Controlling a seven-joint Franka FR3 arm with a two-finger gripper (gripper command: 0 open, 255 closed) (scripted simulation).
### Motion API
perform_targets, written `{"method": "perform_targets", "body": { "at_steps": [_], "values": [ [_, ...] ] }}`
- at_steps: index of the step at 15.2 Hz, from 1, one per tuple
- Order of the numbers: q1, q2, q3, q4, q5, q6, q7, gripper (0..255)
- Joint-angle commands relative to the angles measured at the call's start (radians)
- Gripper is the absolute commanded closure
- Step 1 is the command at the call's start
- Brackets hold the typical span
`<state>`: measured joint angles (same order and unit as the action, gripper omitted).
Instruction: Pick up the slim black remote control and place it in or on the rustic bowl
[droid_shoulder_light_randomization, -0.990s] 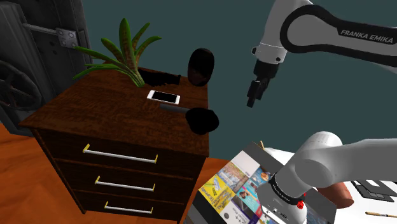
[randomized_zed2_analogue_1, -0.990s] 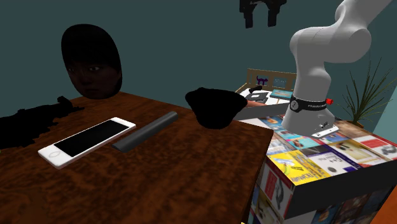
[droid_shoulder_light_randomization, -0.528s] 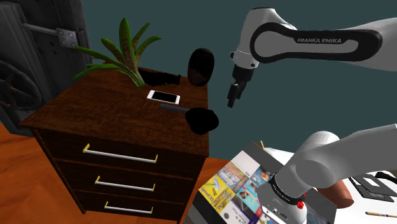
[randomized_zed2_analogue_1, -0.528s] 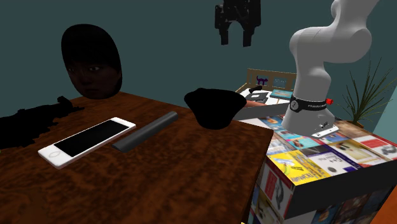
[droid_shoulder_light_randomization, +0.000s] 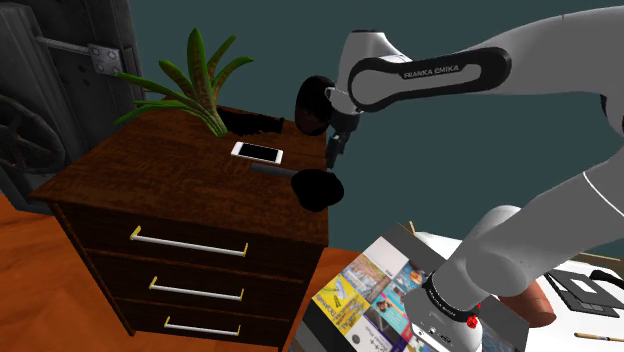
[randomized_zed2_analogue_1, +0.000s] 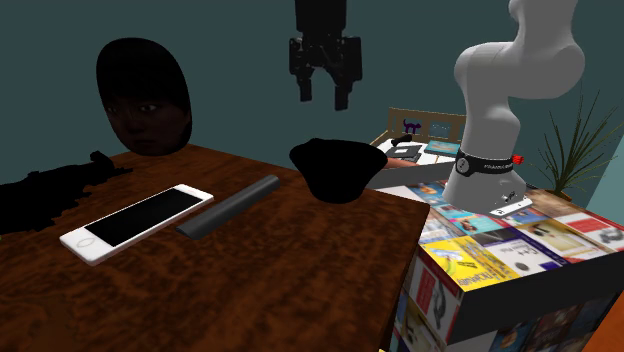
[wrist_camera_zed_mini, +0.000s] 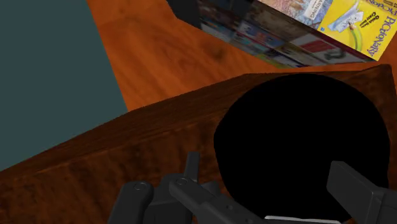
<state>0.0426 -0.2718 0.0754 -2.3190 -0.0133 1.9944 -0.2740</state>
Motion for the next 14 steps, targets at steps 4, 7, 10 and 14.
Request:
{"method": "perform_targets", "body": {
  "at_steps": [4, 7, 10, 14],
  "values": [
    [0.015, 0.179, 0.017, 0.103, -0.029, 0.107, -0.044, 0],
    [0.024, 0.286, 0.027, 0.178, -0.050, 0.156, -0.066, 0],
    [0.035, 0.392, 0.037, 0.263, -0.074, 0.194, -0.086, 0],
    [0.054, 0.533, 0.048, 0.392, -0.110, 0.228, -0.110, 0]
  ]
}}
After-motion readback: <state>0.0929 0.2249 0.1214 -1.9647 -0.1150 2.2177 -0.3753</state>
